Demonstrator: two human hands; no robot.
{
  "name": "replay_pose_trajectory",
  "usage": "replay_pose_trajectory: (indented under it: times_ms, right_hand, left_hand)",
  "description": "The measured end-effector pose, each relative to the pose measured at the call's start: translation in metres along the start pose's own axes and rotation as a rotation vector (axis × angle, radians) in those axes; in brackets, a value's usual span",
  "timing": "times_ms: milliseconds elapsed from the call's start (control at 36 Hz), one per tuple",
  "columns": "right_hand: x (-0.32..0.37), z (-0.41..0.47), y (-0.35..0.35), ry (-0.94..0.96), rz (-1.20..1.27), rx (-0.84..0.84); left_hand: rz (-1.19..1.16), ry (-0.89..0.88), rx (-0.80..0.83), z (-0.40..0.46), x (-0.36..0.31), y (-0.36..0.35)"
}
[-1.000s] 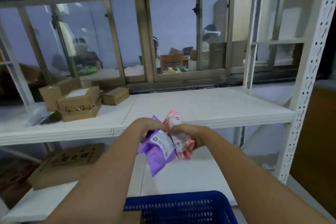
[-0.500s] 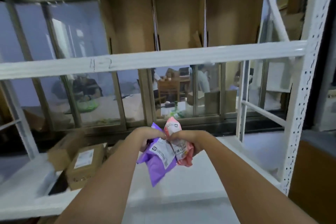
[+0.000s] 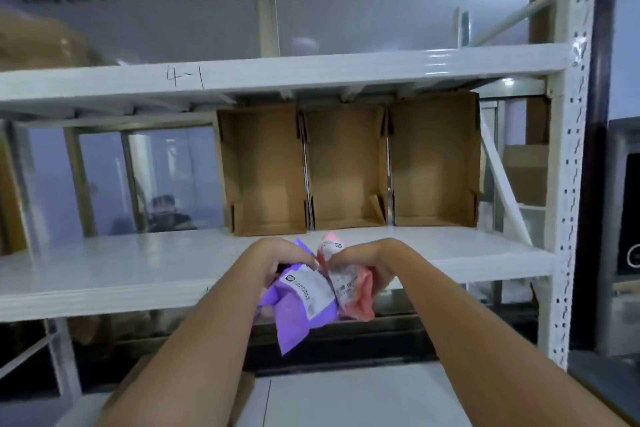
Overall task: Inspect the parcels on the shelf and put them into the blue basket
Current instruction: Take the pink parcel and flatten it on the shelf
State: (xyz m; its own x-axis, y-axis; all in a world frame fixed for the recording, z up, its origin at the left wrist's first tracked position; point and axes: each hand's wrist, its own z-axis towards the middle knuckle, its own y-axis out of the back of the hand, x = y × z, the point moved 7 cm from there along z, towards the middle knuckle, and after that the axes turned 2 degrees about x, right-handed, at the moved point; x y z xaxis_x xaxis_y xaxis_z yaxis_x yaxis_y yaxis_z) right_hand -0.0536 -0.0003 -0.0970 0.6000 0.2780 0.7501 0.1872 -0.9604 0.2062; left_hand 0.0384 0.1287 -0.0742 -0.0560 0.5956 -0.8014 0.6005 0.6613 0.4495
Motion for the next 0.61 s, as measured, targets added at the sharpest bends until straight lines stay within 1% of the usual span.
replay_pose_trajectory:
  times_ms: [56,139,222,250,389,472,556,611]
  right_hand:
    - [0.010,-0.005,0.013,0.017,0.016,-0.070]
    - [0.023,-0.014,0.028,0.025,-0.022,-0.127]
    - [0.036,-0.025,0.048,0.117,-0.040,-0.299]
    - [0.038,-0.025,0.055,0.138,-0.037,-0.333]
    - [0.042,-0.015,0.084,0.247,0.053,-0.416]
    - [0.044,-0.014,0.108,0.343,0.099,-0.592]
    - [0.039,-0.010,0.127,0.408,0.174,-0.680]
    - [0.030,-0.006,0.141,0.391,0.189,-0.739]
  left_hand:
    - [-0.034,-0.016,0.005,0.002,-0.009,0.004]
    - [-0.071,-0.038,-0.011,0.005,-0.022,0.014]
    - [-0.151,-0.075,-0.046,0.009,-0.033,0.021]
    - [-0.176,-0.087,-0.059,0.009,-0.035,0.022]
    - [-0.271,-0.107,-0.088,0.021,-0.036,0.028]
    - [-0.327,-0.124,-0.096,0.037,-0.035,0.033]
    - [-0.395,-0.134,-0.122,0.053,-0.033,0.045]
    - [-0.452,-0.138,-0.143,0.066,-0.034,0.051]
